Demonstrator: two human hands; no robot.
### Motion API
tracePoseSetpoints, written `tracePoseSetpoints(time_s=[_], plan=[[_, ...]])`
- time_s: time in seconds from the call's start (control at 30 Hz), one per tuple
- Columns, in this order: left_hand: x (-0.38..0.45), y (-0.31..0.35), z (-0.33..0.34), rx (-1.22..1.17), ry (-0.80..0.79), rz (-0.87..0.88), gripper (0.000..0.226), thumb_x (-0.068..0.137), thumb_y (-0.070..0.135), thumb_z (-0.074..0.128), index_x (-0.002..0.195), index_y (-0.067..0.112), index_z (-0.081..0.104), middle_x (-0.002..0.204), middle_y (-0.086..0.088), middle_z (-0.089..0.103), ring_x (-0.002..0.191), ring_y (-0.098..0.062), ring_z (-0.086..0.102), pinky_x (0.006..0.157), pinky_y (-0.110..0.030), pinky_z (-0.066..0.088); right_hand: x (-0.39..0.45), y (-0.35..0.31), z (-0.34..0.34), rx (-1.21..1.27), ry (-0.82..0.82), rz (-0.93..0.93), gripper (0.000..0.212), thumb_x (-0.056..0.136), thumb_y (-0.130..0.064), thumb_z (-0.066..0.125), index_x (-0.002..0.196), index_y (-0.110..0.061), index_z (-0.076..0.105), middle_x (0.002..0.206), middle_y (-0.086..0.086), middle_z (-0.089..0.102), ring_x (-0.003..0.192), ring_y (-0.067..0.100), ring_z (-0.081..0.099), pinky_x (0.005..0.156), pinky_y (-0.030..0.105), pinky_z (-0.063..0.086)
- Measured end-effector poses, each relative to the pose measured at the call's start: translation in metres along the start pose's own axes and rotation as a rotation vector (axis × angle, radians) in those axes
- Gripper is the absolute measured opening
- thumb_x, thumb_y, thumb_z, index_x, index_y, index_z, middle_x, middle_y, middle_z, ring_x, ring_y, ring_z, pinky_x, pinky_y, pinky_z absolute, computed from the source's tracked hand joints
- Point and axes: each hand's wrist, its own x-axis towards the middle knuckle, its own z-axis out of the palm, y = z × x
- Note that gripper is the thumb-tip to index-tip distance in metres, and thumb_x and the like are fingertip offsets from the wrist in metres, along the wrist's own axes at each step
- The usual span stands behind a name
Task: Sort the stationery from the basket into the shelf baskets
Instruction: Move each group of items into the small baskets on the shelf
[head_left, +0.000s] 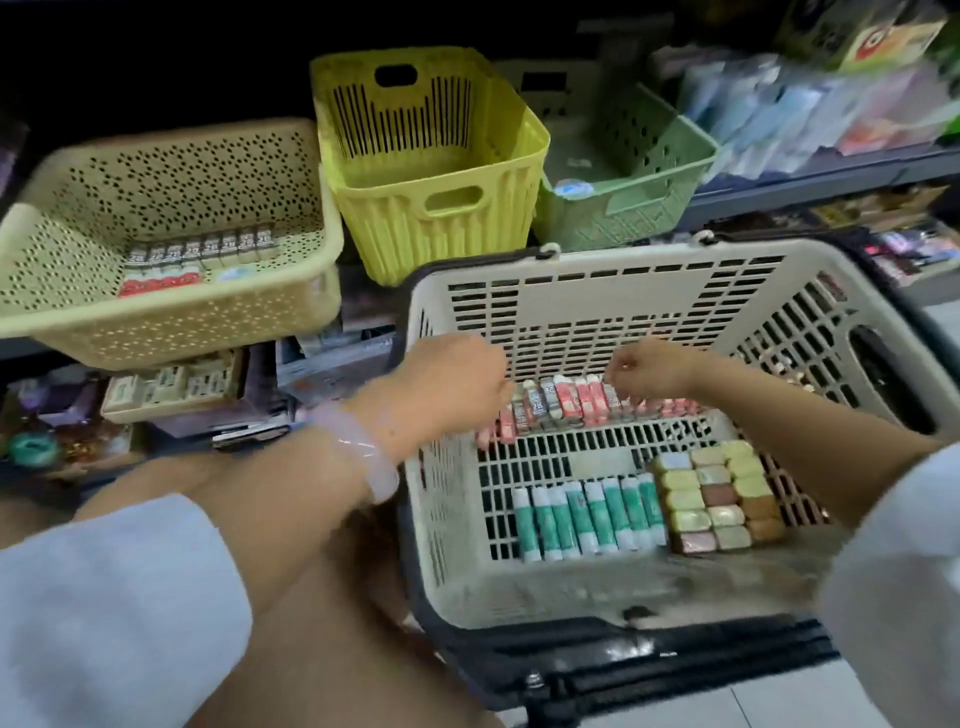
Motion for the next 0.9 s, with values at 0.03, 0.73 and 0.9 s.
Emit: tracePoseSetpoints(time_s=[0.03,0.73,0.9], plan=[[0.014,0.005,0.009,-0.187,-0.027,-0.111,0.029,0.093,0.032,0.041,0.079,0.012,0.057,0.073,-0.003,0.054,0.068,-0.019,0.051,0.053,-0.026,0.034,0.007,0.002,0.003,-0.096,0.022,-0.016,0.028,0.096,-0.02,0.043,0.111,-0.003,0.059,0.109,0.012,0.064,0.086,0.02,0.058,0.075,0.027,0.045],[0.097,0.015,0.155,-1.346,0.023,-1.205,0.062,0.077,0.047,0.068,0.118,0.005,0.05,0.119,-0.011,0.058,0.095,-0.021,0.056,0.064,-0.022,0.042,0.069,0.049,0.069,-0.346,0.034,-0.11,0.067,0.088,-0.04,0.051,0.146,-0.03,0.018,0.152,0.004,0.013,0.139,0.03,0.012,0.111,0.052,0.022],[0.105,0.023,0.151,-1.386,0.069,-1.15,0.055,0.082,0.029,0.068,0.123,0.004,0.041,0.121,-0.012,0.058,0.098,-0.022,0.058,0.063,-0.022,0.04,0.07,0.05,0.072,-0.32,0.024,-0.103,0.07,0.087,-0.042,0.052,0.146,-0.03,0.016,0.154,0.004,0.01,0.14,0.033,0.008,0.111,0.053,0.02]])
